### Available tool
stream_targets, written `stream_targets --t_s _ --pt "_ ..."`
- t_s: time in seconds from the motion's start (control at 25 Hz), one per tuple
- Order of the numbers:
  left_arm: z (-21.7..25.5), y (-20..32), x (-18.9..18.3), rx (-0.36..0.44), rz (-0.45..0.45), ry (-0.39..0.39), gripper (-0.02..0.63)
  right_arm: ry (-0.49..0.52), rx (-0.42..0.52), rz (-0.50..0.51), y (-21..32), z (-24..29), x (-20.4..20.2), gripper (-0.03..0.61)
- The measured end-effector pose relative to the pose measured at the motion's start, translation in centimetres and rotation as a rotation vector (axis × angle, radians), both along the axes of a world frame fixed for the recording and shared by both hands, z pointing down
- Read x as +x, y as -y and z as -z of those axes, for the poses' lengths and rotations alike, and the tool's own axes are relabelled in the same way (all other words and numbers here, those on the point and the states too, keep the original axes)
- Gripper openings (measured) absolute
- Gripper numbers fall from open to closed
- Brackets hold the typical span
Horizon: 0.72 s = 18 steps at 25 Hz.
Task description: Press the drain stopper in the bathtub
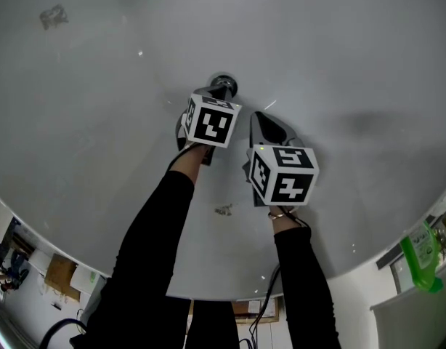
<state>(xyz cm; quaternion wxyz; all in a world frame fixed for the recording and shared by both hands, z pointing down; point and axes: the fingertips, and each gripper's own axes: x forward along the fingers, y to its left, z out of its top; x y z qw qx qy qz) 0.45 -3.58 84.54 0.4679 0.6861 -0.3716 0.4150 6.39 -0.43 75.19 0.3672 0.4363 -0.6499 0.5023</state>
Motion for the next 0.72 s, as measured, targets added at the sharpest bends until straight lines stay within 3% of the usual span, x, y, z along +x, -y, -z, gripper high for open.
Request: stream_targets --t_s 0.16,0.36,0.72 --pt "0.2 0.0 -0.2 0.010 -0.026 0.010 0.005 0.002 0.012 -0.003 0.5 0.3 -0.1 0.002" --pt "1.2 -0.4 -1.2 0.026 0.001 -0.009 0.005 0.007 0.027 -0.003 0.8 0.9 -0.4 0.002" --pt "6.0 -0.1 -2.1 0.067 0.008 -0.044 0.005 0.011 0.048 0.005 1.5 3.5 -1.2 0.002"
